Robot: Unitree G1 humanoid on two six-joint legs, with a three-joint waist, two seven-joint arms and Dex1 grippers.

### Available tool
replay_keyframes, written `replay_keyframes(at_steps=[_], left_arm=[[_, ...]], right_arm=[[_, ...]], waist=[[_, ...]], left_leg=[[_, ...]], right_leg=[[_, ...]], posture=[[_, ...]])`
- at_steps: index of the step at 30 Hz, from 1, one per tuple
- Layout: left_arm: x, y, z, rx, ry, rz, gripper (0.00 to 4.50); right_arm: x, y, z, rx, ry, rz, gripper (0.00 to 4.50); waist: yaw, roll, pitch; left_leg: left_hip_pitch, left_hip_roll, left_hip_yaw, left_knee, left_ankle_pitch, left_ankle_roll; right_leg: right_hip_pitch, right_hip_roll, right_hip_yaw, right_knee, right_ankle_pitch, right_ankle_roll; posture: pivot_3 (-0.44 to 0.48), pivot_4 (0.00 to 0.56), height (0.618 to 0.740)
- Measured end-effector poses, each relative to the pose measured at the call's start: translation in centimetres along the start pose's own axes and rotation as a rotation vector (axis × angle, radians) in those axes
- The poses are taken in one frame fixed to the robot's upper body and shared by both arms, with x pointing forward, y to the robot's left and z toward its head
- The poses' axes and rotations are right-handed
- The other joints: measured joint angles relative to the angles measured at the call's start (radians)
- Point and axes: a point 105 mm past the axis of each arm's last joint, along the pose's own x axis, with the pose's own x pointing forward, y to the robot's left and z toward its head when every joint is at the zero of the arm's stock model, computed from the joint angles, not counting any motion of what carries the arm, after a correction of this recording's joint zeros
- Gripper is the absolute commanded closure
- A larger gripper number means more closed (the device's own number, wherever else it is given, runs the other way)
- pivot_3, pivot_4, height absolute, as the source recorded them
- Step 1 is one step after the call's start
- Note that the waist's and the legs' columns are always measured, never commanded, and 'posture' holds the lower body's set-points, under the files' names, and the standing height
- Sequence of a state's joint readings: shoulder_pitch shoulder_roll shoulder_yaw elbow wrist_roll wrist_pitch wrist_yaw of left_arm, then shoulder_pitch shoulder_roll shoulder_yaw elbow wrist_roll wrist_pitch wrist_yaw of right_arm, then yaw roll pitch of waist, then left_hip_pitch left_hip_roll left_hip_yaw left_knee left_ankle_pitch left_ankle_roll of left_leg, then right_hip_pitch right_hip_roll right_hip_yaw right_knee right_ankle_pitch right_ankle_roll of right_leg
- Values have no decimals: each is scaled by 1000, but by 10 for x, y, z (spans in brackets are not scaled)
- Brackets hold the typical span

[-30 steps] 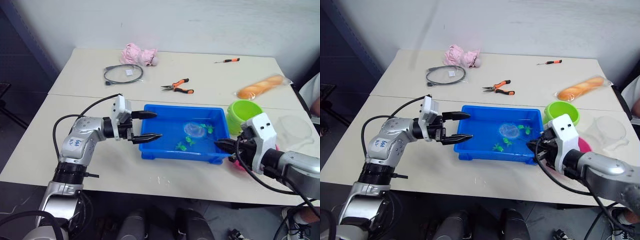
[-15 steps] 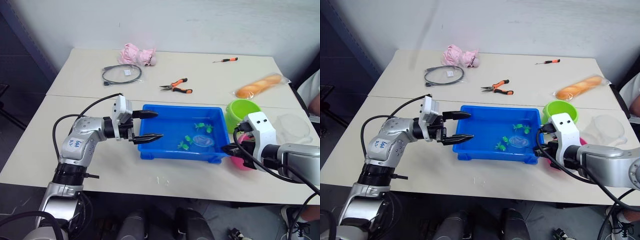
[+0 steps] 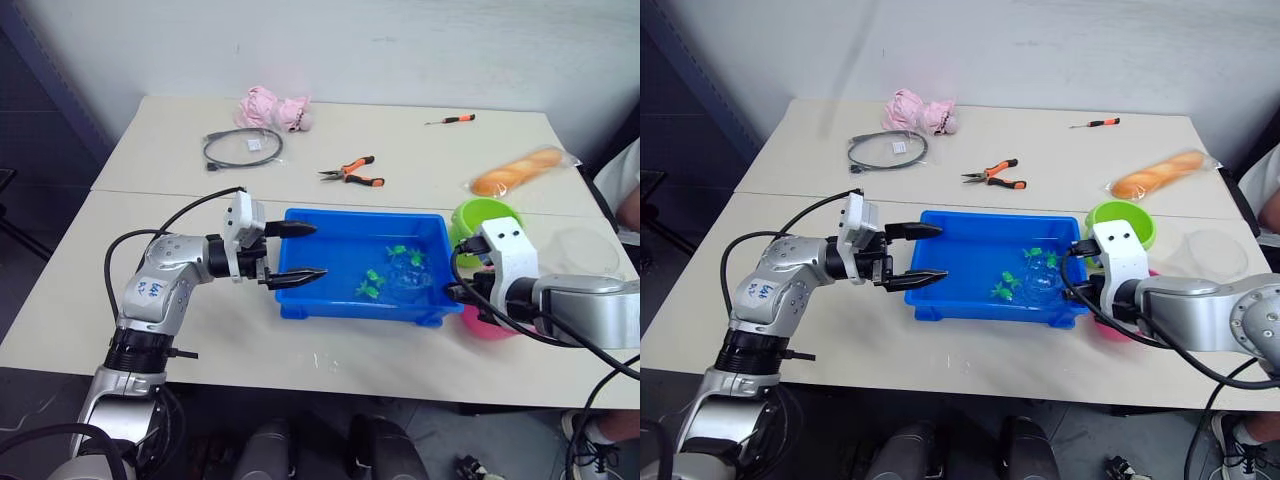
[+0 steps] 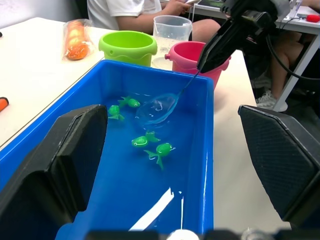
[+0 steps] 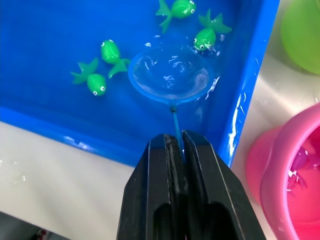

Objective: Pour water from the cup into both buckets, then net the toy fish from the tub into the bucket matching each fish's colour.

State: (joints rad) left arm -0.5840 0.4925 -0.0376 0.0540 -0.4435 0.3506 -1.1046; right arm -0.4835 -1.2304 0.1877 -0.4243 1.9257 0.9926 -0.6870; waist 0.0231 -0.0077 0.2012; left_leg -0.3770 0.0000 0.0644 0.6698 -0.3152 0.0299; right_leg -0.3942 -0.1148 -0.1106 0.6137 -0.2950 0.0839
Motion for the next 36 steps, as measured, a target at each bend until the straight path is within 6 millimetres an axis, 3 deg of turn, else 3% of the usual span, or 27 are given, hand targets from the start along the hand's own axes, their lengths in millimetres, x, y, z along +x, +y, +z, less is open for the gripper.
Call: replay_keyframes(at_steps=[22, 30, 36], left_arm=[[-1, 1, -2, -11, 2, 26, 22], [-1, 1, -2, -11, 2, 26, 22], [-1, 1, -3, -14, 2, 27, 22]], right_arm=[[19, -6, 7, -203, -45, -142, 4500], [16, -6, 7, -310, -91, -154, 4500], [3, -10, 2, -370, -91, -141, 4500]], waist=[[1, 0, 0], [1, 0, 0], [2, 0, 0]], left_leg=[[-10, 0, -4, 3, 0, 1], [-12, 0, -5, 4, -1, 2], [-12, 0, -5, 4, -1, 2]], right_leg=[[-4, 0, -5, -1, 1, 1], [-4, 0, -6, -1, 2, 3], [-4, 0, -6, -1, 2, 3]], posture=[[0, 150, 740], [0, 150, 740], [0, 150, 740]])
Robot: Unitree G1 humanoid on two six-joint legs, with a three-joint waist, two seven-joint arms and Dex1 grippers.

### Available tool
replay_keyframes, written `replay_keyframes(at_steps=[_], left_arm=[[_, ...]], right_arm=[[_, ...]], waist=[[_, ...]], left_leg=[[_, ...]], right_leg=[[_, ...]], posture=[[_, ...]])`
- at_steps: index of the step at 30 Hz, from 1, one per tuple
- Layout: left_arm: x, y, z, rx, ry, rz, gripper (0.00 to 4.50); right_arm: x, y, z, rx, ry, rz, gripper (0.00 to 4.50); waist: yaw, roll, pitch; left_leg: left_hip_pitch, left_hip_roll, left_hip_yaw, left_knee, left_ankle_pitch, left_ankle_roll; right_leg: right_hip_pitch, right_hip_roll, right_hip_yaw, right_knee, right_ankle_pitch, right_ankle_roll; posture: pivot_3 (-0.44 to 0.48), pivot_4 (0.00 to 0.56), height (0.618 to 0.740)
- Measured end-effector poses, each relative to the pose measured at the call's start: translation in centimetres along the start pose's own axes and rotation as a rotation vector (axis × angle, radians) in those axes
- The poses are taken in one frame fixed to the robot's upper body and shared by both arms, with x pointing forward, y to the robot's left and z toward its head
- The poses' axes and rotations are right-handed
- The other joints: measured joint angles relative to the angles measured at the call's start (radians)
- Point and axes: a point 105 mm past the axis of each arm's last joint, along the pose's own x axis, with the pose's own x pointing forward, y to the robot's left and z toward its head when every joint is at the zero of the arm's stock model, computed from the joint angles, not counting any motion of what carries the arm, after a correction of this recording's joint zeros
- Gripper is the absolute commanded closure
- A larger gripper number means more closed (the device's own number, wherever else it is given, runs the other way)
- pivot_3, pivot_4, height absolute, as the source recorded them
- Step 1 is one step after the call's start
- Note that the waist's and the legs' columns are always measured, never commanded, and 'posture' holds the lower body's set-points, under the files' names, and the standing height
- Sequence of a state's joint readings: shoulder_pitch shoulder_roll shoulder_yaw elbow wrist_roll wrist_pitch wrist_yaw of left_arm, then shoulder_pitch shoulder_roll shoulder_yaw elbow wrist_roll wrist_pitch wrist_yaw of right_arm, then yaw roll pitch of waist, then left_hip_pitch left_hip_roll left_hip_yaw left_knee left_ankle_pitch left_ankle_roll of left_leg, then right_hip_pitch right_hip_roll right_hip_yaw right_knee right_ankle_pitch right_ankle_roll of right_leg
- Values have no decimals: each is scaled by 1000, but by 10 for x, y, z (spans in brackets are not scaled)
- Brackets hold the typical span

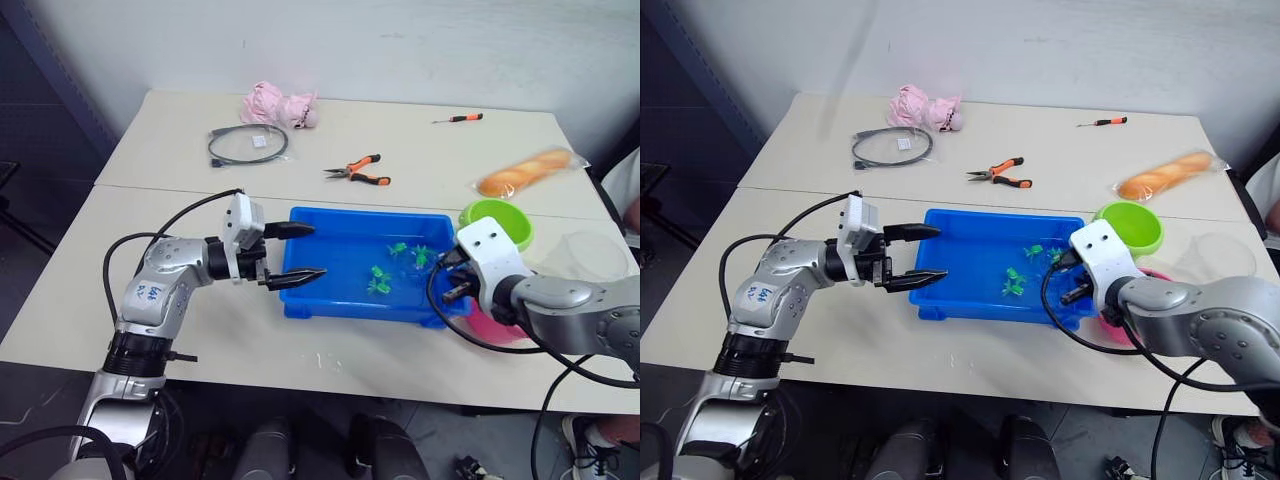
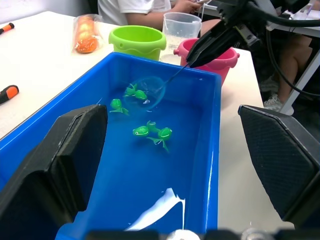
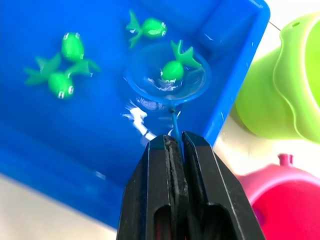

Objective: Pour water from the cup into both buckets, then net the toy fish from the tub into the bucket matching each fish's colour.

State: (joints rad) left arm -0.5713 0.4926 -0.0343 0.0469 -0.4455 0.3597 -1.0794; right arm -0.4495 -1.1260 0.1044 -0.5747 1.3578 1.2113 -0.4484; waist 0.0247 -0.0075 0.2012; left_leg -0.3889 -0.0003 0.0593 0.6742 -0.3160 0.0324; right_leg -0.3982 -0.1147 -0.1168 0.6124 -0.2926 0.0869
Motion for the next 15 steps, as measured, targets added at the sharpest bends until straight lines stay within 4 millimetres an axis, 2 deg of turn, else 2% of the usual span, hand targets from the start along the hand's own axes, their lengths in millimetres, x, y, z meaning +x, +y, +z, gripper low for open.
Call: replay_keyframes(at_steps=[7, 12, 15], left_arm=[[0, 0, 0, 0, -2, -5, 22], [0, 0, 1, -1, -4, -15, 22], [3, -1, 2, 6, -8, -30, 22]], right_arm=[[-19, -4, -3, -27, -42, 38, 4500], [-34, -5, 2, 6, -147, 93, 4500], [-39, -2, 5, 66, -266, 133, 4500]], waist=[[1, 0, 0], [1, 0, 0], [3, 0, 0]], left_leg=[[0, 0, 0, 0, 0, 0], [0, 0, 0, 0, 0, 0], [1, -1, 0, 0, 0, 0]], right_leg=[[0, 0, 0, 0, 0, 0], [1, 0, 0, 0, 0, 1], [1, 0, 0, 0, 1, 1]], posture=[[0, 150, 740], [0, 150, 740], [0, 150, 740]])
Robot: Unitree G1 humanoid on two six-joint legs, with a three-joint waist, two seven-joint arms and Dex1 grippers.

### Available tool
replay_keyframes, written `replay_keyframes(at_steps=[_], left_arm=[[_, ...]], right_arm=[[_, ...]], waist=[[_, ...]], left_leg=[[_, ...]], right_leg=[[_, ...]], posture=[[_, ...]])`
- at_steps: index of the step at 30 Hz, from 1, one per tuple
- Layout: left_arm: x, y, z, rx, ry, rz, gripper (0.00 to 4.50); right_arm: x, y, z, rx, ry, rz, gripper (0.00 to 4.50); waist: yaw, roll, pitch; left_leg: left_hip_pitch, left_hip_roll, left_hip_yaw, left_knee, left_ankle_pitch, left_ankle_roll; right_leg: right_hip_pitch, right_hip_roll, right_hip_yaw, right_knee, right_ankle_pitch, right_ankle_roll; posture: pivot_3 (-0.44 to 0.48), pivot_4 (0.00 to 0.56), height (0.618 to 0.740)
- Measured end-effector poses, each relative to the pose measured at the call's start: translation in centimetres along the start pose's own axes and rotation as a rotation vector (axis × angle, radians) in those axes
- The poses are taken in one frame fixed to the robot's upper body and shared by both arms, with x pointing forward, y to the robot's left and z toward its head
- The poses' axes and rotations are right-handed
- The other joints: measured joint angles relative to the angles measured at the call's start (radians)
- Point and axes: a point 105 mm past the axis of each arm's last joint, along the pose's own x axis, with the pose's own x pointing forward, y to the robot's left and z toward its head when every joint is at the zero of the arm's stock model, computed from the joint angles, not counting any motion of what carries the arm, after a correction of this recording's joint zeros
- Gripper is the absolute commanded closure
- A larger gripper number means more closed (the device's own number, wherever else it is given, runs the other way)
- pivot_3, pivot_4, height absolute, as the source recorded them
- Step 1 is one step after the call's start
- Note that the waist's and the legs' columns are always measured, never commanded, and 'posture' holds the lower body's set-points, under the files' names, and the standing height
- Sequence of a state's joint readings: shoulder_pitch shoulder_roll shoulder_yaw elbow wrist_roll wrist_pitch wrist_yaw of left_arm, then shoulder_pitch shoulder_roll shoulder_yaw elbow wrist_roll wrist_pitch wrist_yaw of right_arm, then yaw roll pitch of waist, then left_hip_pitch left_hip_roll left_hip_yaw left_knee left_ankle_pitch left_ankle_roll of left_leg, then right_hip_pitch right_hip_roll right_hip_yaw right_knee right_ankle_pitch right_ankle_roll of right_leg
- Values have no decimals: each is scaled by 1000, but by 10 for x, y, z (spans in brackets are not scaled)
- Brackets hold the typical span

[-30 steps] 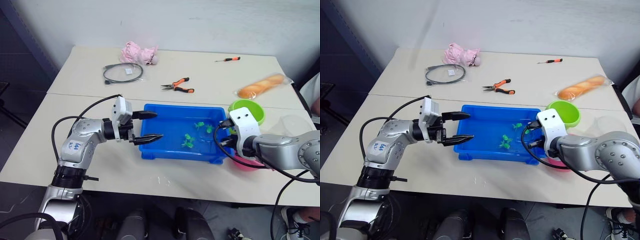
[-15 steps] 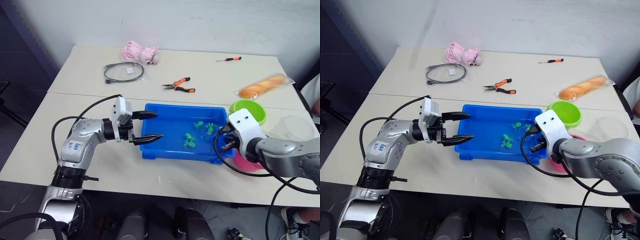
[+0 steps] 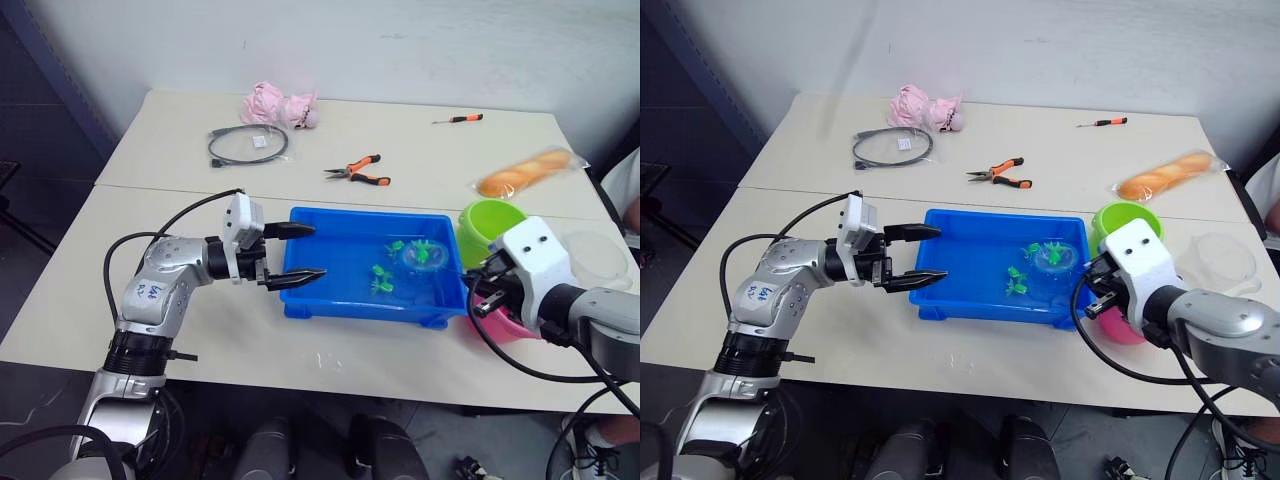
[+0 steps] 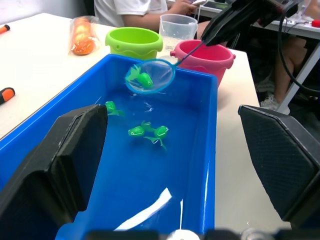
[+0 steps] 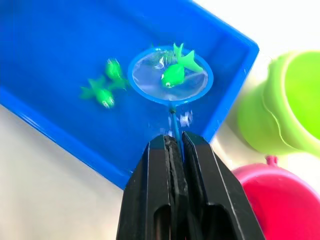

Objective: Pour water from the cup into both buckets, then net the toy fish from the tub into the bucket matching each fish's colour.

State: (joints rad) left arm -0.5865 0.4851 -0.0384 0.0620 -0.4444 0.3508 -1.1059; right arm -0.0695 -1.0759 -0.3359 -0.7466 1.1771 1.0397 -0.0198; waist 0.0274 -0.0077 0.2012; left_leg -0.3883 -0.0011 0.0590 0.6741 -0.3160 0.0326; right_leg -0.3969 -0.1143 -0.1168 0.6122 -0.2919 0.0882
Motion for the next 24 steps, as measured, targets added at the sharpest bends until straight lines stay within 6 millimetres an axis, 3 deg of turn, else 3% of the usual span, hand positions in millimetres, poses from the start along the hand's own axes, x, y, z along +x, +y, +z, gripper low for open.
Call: replay_keyframes(at_steps=[6, 8, 12, 20, 24], left_arm=[[7, 4, 8, 23, -31, -13, 22], [10, 4, 11, 30, -39, -19, 22], [10, 5, 13, 32, -42, -16, 22], [14, 5, 14, 27, -55, -16, 22], [16, 6, 15, 28, -62, -13, 22]], right_arm=[[-11, -8, -9, 78, -172, -38, 4500], [-18, -16, -3, 79, -240, -80, 4500], [-33, -40, -10, 21, -242, -172, 4500], [-52, -104, -20, -202, -264, -468, 4500], [-40, -110, -35, -350, -223, -493, 4500]], waist=[[3, 0, 0], [2, 0, 0], [-1, 0, 0], [-1, 0, 0], [-2, 0, 0]], left_leg=[[0, -2, 1, 1, 0, 2], [0, -2, 1, 1, 0, 2], [1, -2, 2, 1, 0, 2], [3, -3, 4, 1, 0, 2], [3, -3, 4, 1, 1, 2]], right_leg=[[0, 0, 1, 0, 2, 3], [1, 0, 2, 0, 2, 4], [1, 0, 3, 0, 2, 4], [1, 1, 6, 1, 2, 4], [1, 1, 6, 1, 2, 4]], posture=[[0, 150, 740], [0, 150, 740], [0, 150, 740], [0, 150, 740], [0, 150, 740]])
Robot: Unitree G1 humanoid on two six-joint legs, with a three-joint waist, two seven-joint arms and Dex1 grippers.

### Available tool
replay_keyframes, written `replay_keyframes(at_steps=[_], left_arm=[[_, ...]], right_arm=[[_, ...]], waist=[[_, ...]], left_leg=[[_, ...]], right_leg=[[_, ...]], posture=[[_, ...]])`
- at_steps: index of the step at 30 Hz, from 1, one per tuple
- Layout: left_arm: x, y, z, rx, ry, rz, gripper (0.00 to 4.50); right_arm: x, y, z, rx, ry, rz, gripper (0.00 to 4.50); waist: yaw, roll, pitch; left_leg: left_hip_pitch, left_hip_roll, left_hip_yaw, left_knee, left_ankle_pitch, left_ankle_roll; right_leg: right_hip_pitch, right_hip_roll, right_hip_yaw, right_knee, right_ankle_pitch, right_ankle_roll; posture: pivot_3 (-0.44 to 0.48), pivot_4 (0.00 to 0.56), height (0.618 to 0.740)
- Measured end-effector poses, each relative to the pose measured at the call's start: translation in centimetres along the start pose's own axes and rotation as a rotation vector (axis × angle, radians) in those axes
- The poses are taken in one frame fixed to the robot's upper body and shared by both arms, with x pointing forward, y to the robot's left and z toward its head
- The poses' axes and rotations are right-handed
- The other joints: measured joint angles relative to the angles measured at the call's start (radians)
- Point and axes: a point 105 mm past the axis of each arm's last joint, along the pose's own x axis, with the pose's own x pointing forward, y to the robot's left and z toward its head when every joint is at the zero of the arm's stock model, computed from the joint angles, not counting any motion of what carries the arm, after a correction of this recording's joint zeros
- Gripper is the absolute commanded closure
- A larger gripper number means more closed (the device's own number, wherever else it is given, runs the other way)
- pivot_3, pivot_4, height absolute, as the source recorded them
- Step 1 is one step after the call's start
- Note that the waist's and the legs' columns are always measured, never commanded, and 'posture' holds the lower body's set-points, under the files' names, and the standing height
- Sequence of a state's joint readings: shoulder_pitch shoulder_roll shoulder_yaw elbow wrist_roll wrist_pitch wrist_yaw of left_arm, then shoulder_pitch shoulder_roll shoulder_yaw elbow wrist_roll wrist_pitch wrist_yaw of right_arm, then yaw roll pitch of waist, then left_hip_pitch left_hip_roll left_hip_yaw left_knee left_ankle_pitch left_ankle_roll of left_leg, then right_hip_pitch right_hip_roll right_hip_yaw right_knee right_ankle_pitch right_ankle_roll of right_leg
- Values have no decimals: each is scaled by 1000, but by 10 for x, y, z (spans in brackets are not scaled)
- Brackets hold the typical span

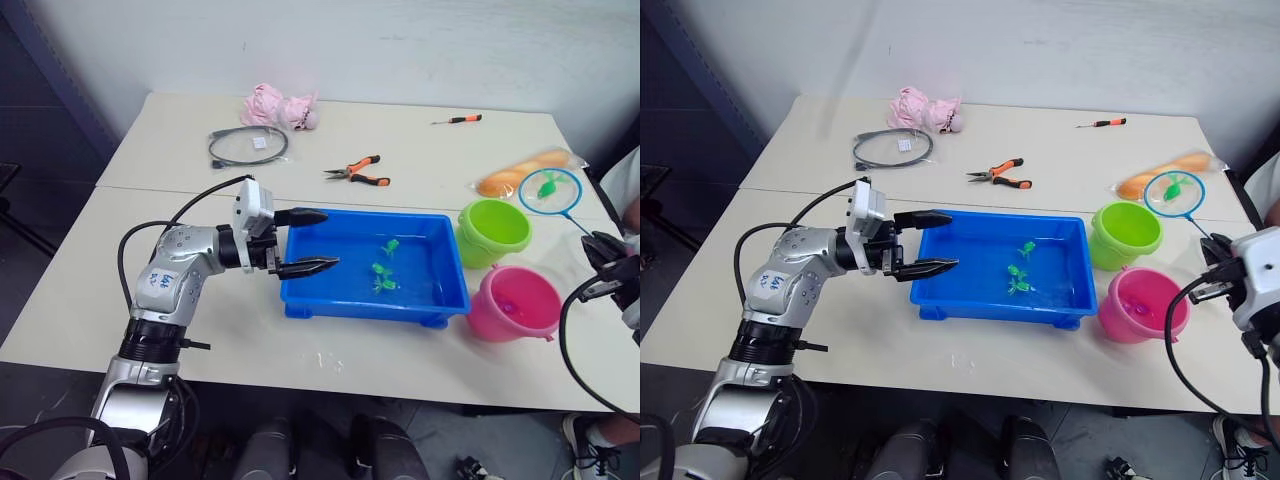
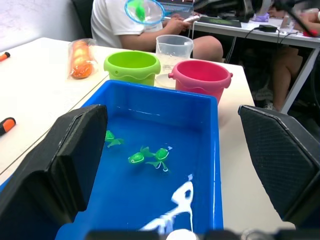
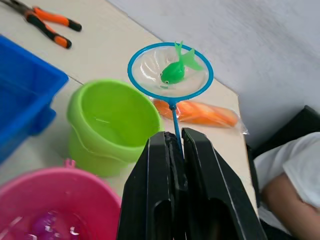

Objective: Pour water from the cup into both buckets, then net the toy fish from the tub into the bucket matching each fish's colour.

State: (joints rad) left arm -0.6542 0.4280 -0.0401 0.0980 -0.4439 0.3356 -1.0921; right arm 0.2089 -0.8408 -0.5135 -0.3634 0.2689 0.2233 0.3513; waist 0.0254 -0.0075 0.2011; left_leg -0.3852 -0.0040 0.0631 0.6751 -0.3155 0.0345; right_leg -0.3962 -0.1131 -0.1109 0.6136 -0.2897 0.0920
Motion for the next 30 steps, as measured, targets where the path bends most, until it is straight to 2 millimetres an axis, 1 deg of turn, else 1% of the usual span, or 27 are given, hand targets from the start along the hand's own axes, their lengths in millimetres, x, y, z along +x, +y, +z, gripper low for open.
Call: replay_keyframes(at_steps=[2, 4, 6, 9, 11, 12, 16, 21, 25, 26, 27, 30], left_arm=[[1, 0, 0, 0, -4, 3, 22], [1, 1, 0, 0, -4, 8, 22], [1, 1, 1, 1, -4, 11, 22], [-1, 2, 0, 0, 4, 22, 22], [-2, 2, 0, 1, 6, 25, 22], [-2, 2, 0, 1, 6, 27, 22], [-1, 3, 0, 0, 7, 34, 22], [-2, 0, -3, -11, 11, 40, 22], [-2, -2, -3, -13, 13, 39, 22], [-2, -2, -4, -15, 14, 40, 22], [-2, -2, -4, -15, 14, 41, 22], [-2, -1, -4, -16, 14, 45, 22]], right_arm=[[4, 4, -7, -66, 1, 1, 4500], [7, 3, -12, -127, 0, -15, 4500], [10, 1, -15, -197, 3, -41, 4500], [14, -10, -22, -318, 21, -85, 4500], [16, -13, -22, -383, 18, -85, 4500], [18, -12, -21, -413, 11, -73, 4500], [22, 2, -19, -576, -33, 23, 4500], [25, -1, -18, -645, -39, 7, 4500], [25, -2, -22, -717, -16, 6, 4500], [25, 0, -22, -825, -16, 27, 4500], [25, 2, -22, -893, -24, 43, 4500], [25, 5, -17, -1054, -75, 46, 4500]], waist=[[0, 0, 0], [-1, 0, 0], [-2, 0, 0], [-2, 0, 0], [-2, 0, 0], [-2, 0, 0], [-2, 0, 0], [-2, 0, 0], [-2, 0, 0], [-2, 1, 0], [-2, 1, 0], [-2, 1, 0]], left_leg=[[0, 0, 0, 0, 0, 0], [0, 0, 1, 1, 0, 0], [0, 0, 1, 1, 0, 0], [1, 0, 1, 2, 0, 0], [1, 0, 1, 3, 0, 0], [1, 0, 1, 3, 0, 0], [1, 0, 1, 4, 0, 0], [1, 0, 1, 4, 0, -1], [1, 0, 1, 5, 0, -1], [1, 0, 1, 5, 0, -1], [1, 0, 2, 5, 0, -1], [1, 0, 2, 5, 0, -1]], right_leg=[[0, 0, 0, 1, 0, 0], [0, 0, 1, 1, 0, 0], [0, 0, 1, 2, 0, 0], [0, 0, 2, 3, 0, 0], [0, 0, 2, 3, 0, 0], [0, 0, 2, 3, 0, 0], [0, 0, 2, 4, 0, 0], [0, 0, 2, 4, 0, 0], [0, -1, 3, 5, 0, 0], [0, -1, 3, 5, 0, 0], [0, -1, 3, 5, 0, 0], [0, -1, 3, 5, 0, 0]], posture=[[0, 150, 740], [0, 150, 740], [0, 150, 740], [0, 150, 740], [0, 150, 740], [0, 150, 740], [0, 150, 740], [0, 150, 740], [0, 150, 740], [0, 150, 740], [0, 150, 740], [0, 150, 740]])
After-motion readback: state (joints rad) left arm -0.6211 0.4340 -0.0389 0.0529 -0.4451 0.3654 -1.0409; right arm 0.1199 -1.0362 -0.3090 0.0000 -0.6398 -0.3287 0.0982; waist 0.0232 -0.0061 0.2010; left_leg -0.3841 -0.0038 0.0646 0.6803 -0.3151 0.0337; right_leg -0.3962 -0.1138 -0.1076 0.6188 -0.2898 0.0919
